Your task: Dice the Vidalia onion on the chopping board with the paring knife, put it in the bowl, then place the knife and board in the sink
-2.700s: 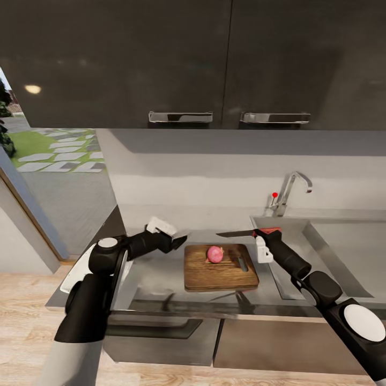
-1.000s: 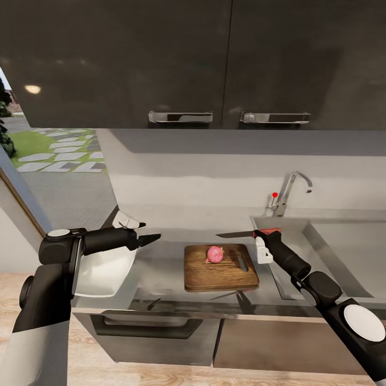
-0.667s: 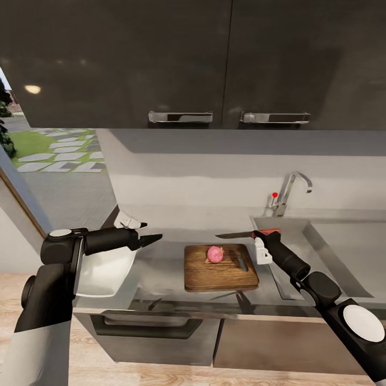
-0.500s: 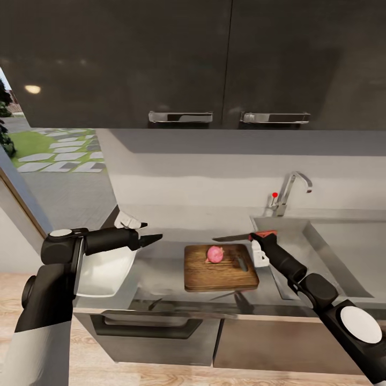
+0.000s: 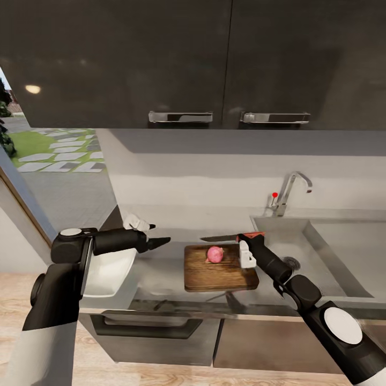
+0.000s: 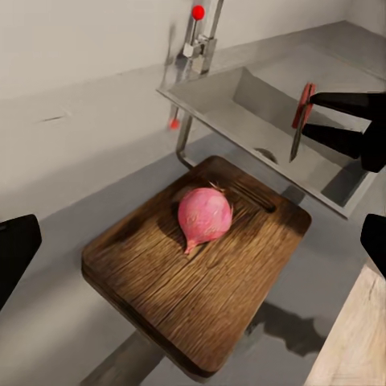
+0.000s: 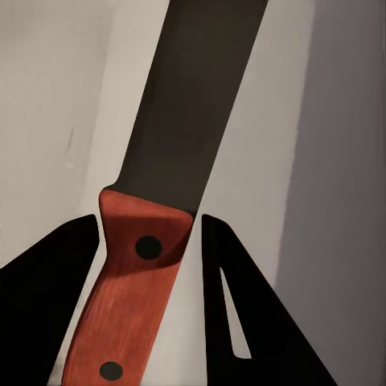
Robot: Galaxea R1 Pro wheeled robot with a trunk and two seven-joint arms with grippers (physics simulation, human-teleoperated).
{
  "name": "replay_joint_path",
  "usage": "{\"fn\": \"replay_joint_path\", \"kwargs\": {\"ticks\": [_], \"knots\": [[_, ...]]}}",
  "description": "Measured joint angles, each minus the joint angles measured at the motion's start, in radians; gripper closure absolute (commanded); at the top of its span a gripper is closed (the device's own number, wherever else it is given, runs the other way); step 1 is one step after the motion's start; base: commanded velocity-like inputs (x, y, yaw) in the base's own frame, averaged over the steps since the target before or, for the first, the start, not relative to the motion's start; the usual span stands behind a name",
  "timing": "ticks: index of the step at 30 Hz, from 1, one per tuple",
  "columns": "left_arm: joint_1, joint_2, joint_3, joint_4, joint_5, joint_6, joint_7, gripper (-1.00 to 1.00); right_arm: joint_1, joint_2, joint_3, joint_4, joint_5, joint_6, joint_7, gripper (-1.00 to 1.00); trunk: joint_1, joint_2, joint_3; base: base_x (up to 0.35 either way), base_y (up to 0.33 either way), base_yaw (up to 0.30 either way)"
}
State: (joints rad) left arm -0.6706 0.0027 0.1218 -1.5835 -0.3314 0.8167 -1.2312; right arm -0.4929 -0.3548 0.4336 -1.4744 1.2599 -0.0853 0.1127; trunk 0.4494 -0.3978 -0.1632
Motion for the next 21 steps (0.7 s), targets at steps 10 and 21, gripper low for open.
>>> {"fn": "replay_joint_path", "kwargs": {"ticks": [10,21], "knots": [[0.000,-0.001,-0.003,0.000,0.000,0.000,-0.001,-1.00,-0.006,0.069,-0.004,0.013,0.001,0.005,0.050,1.00,0.000,0.000,0.000,0.000,0.000,0.000],[0.000,-0.001,-0.005,0.000,0.000,0.000,0.000,-1.00,-0.039,0.084,-0.006,0.065,0.001,0.049,0.055,1.00,0.000,0.000,0.000,0.000,0.000,0.000]]}}
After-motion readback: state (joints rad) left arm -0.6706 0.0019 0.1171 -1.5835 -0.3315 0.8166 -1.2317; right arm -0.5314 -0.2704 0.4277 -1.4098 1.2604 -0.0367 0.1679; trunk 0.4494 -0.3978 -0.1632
